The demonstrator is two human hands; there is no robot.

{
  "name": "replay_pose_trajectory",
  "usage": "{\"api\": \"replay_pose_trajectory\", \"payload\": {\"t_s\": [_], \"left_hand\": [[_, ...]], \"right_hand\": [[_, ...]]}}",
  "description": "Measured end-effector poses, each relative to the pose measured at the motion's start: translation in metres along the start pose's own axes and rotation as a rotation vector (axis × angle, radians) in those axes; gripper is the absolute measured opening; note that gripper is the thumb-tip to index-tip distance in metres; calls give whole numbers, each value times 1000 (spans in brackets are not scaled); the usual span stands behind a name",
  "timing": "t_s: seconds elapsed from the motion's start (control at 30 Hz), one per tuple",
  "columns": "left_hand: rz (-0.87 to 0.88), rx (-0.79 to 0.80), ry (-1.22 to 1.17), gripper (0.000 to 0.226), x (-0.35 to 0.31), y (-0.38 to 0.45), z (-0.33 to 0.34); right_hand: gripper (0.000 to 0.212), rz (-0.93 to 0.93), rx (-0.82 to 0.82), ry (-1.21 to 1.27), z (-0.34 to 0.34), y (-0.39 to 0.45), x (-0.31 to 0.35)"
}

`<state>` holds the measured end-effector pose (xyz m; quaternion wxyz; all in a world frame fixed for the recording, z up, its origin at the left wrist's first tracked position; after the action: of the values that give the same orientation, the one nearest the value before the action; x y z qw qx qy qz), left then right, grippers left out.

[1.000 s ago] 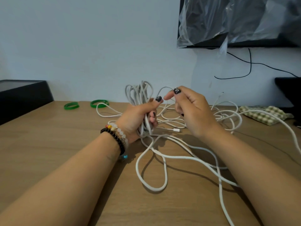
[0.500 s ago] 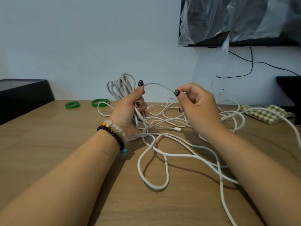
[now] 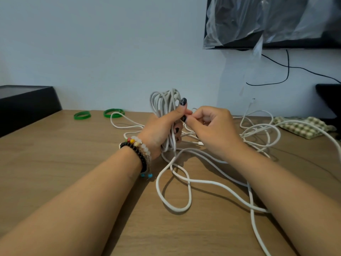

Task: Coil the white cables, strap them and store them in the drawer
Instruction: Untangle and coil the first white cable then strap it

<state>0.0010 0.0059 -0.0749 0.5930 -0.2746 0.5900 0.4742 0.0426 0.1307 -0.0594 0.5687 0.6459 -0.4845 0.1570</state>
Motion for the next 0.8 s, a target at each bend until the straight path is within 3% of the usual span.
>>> {"api": "replay_pose_trajectory", "payload": {"t_s": [0.1, 0.3, 0.53, 0.8], "left_hand": [[-18, -80, -96, 29, -4, -1, -5], [21, -306, -193, 31, -14, 1, -24], [41, -189, -124, 34, -11, -2, -11], [16, -28, -244, 47, -14, -3, -2]], "right_hand": [[21, -18, 37, -104, 0, 0, 1], [20, -24, 114, -147, 1, 0, -2], [22, -29, 165, -116, 8, -5, 0], [25, -79, 158, -73, 8, -7, 4]]}}
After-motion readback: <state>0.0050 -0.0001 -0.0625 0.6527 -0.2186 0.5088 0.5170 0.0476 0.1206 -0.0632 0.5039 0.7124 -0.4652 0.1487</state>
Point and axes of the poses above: each hand's wrist, its own y-axis towards the middle knuckle, its own z-axis out of the palm, x = y × z, the point moved 4 cm from there along y, towards the middle knuckle
